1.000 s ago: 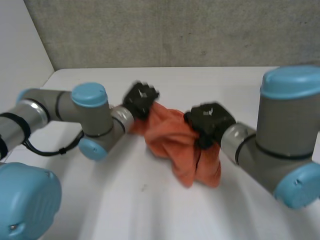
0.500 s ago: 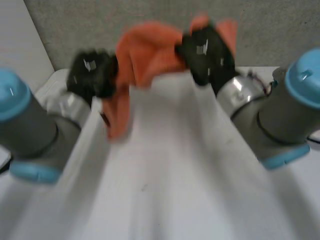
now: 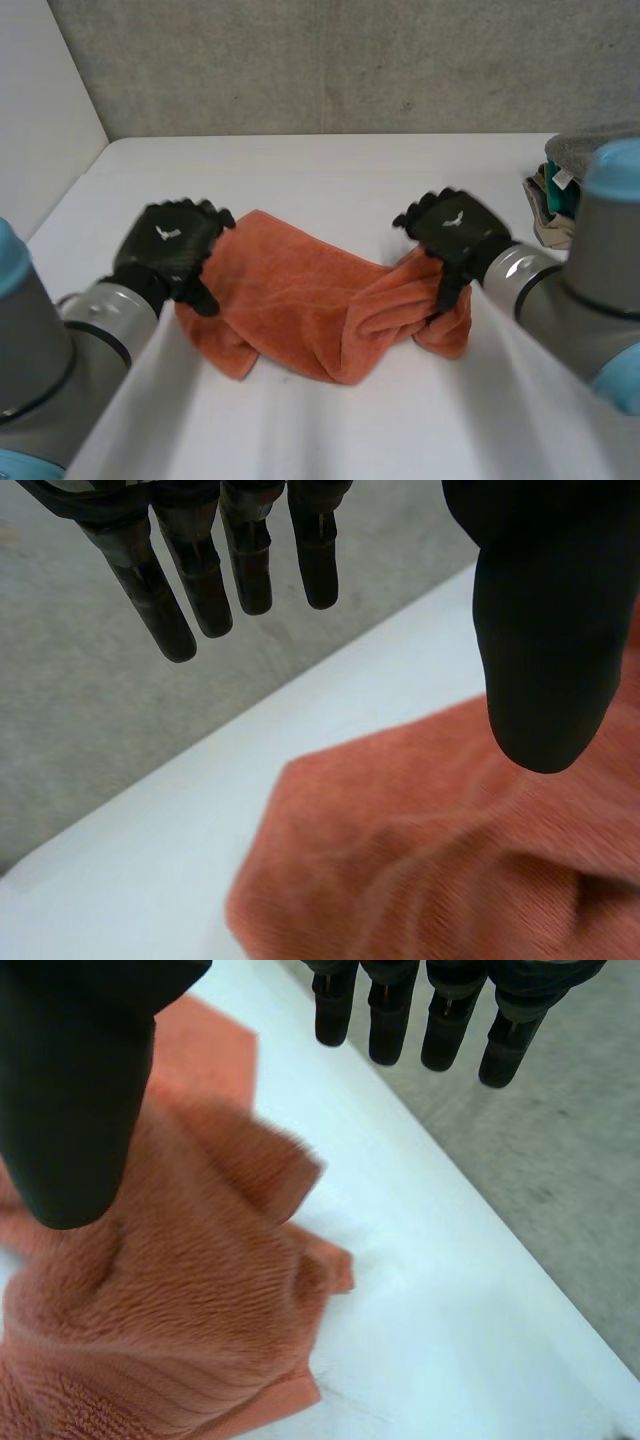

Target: Fold the laundry.

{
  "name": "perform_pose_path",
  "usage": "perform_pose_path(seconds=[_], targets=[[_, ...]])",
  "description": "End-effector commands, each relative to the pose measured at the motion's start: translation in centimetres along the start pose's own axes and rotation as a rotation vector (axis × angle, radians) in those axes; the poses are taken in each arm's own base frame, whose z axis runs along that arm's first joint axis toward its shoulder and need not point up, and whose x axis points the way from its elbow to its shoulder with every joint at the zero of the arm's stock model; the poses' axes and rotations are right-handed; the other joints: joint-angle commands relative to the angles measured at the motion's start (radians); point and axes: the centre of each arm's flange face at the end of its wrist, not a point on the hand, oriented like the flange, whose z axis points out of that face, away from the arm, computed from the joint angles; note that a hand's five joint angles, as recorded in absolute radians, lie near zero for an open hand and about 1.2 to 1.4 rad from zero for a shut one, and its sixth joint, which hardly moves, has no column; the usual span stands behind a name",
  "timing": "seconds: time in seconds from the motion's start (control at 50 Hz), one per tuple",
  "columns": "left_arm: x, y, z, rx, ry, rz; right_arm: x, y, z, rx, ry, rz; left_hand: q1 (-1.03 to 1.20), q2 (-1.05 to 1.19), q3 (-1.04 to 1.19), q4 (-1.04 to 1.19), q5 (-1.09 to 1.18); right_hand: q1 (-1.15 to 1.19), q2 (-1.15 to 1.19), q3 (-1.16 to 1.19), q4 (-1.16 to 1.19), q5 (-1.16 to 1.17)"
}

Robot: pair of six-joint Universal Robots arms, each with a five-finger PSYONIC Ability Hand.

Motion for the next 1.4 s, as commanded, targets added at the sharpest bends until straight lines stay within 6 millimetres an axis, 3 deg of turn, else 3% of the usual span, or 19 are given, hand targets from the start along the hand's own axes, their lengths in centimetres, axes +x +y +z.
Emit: perform_pose_path(seconds=[0.02, 0.2, 0.38, 0.56, 0.62, 0.72, 0.78, 0.8, 0.86, 0.94, 0.96, 1.0, 1.02, 1.1, 1.12, 1.22, 1.28, 1.3, 1.4], targets=[[-2.5, -1.1, 0.9, -0.037, -0.044, -0.031, 3.7, -1.2, -1.5, -0.091, 0.008, 0.154, -0.018, -0.011, -0.012, -0.003, 0.009, -0.073, -0.061, -0.059, -0.066, -0.048], [-2.8, 2.0, -0.6, -0.346, -0.005, -0.067, 5.2, 1.6, -0.7, -0.296, -0.036, 0.111, -0.013, -0.005, -0.006, 0.003, 0.015, -0.035, -0.024, -0.022, -0.029, -0.010], [-2.0, 5.4, 0.5, -0.396, 0.010, -0.082, 3.8, 5.0, -0.4, -0.365, -0.064, 0.224, 0.040, 0.048, 0.047, 0.056, 0.067, 0.042, 0.053, 0.056, 0.049, 0.067], [-0.5, 7.7, 2.6, -0.389, 0.050, -0.075, 2.3, 7.2, 1.6, -0.312, -0.019, 0.422, 0.075, 0.083, 0.082, 0.091, 0.103, 0.107, 0.118, 0.120, 0.113, 0.132], [0.0, 8.0, 3.6, -0.362, 0.047, -0.063, 1.8, 7.5, 2.4, -0.292, -0.017, 0.470, 0.201, 0.209, 0.208, 0.217, 0.228, 0.188, 0.200, 0.202, 0.195, 0.213], [0.4, 7.5, 6.3, -0.260, 0.023, -0.034, 1.0, 7.2, 3.9, -0.255, -0.029, 0.504, 0.775, 0.783, 0.782, 0.791, 0.802, 0.496, 0.508, 0.510, 0.503, 0.521], [0.4, 7.0, 7.8, -0.212, 0.007, -0.008, 0.3, 6.7, 5.1, -0.237, -0.047, 0.479, 1.035, 1.043, 1.042, 1.051, 1.062, 1.018, 1.029, 1.031, 1.024, 1.043], [0.0, 6.6, 9.0, -0.180, -0.014, 0.018, 0.4, 6.2, 5.8, -0.221, -0.044, 0.458, 1.035, 1.043, 1.042, 1.051, 1.062, 1.148, 1.159, 1.162, 1.155, 1.173], [-1.3, 4.9, 10.9, -0.111, -0.076, 0.076, 1.8, 4.3, 7.0, -0.145, 0.000, 0.396, 1.035, 1.043, 1.042, 1.051, 1.062, 1.149, 1.160, 1.163, 1.156, 1.174], [-5.2, -1.0, 13.0, 0.087, -0.236, 0.105, 6.1, -0.9, 8.5, 0.079, 0.173, 0.243, 1.035, 1.043, 1.042, 1.051, 1.062, 1.149, 1.160, 1.163, 1.156, 1.174], [-6.8, -4.4, 13.1, 0.219, -0.290, 0.090, 7.8, -3.5, 8.7, 0.203, 0.256, 0.193, 1.035, 1.043, 1.042, 1.051, 1.062, 1.149, 1.160, 1.163, 1.156, 1.174], [-8.3, -7.7, 12.8, 0.360, -0.343, 0.069, 9.3, -5.9, 8.5, 0.334, 0.334, 0.154, 1.035, 1.043, 1.042, 1.051, 1.062, 1.149, 1.160, 1.163, 1.156, 1.174], [-10.0, -10.7, 12.1, 0.502, -0.399, 0.041, 10.9, -8.6, 7.7, 0.493, 0.417, 0.115, 1.035, 1.043, 1.042, 1.051, 1.062, 1.149, 1.160, 1.163, 1.156, 1.174], [-12.5, -15.9, 9.9, 0.789, -0.471, -0.013, 13.4, -13.1, 5.1, 0.799, 0.552, 0.053, 1.035, 1.043, 1.042, 1.051, 1.062, 1.149, 1.160, 1.163, 1.156, 1.174], [-12.7, -16.1, 9.7, 0.803, -0.473, -0.020, 13.6, -13.5, 4.8, 0.841, 0.562, 0.044, 1.035, 1.043, 1.042, 1.051, 1.062, 1.149, 1.160, 1.163, 1.156, 1.174], [-12.0, -13.5, 9.5, 0.682, -0.419, -0.021, 12.1, -12.8, 4.6, 0.820, 0.459, 0.020, 1.035, 1.043, 1.042, 1.051, 1.062, 1.149, 1.160, 1.163, 1.156, 1.174], [-11.0, -9.7, 9.6, 0.528, -0.367, -0.014, 11.0, -11.2, 5.1, 0.730, 0.393, 0.038, 1.035, 1.043, 1.042, 1.051, 1.062, 1.149, 1.160, 1.163, 1.156, 1.174], [-10.2, -7.4, 9.5, 0.442, -0.337, -0.017, 10.6, -10.6, 5.3, 0.694, 0.374, 0.045, 1.035, 1.043, 1.042, 1.051, 1.062, 1.149, 1.160, 1.163, 1.156, 1.174], [-7.9, -1.2, 8.9, 0.241, -0.263, 0.006, 8.3, -4.9, 7.1, 0.412, 0.275, 0.077, 1.035, 1.043, 1.042, 1.051, 1.062, 1.149, 1.160, 1.163, 1.156, 1.174]])
